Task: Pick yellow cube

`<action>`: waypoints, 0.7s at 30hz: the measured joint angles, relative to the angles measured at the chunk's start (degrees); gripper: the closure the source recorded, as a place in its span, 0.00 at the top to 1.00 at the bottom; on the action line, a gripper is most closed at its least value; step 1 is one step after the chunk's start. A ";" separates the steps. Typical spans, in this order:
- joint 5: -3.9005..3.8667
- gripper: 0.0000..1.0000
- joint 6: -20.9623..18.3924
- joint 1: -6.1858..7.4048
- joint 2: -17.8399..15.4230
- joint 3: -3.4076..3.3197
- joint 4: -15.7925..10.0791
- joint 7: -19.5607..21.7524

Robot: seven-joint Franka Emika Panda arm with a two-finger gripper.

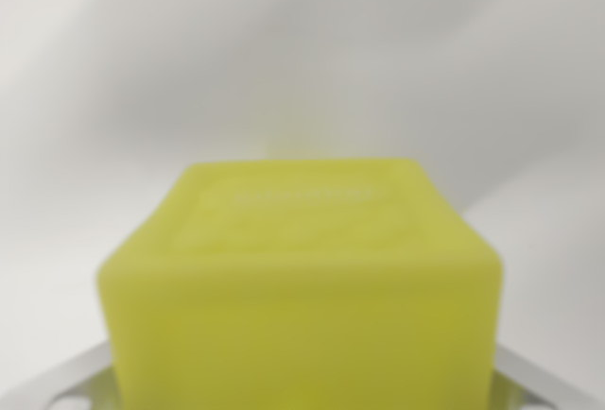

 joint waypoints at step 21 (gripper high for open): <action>-1.23 0.00 -5.91 -0.19 -7.07 0.02 -1.11 0.85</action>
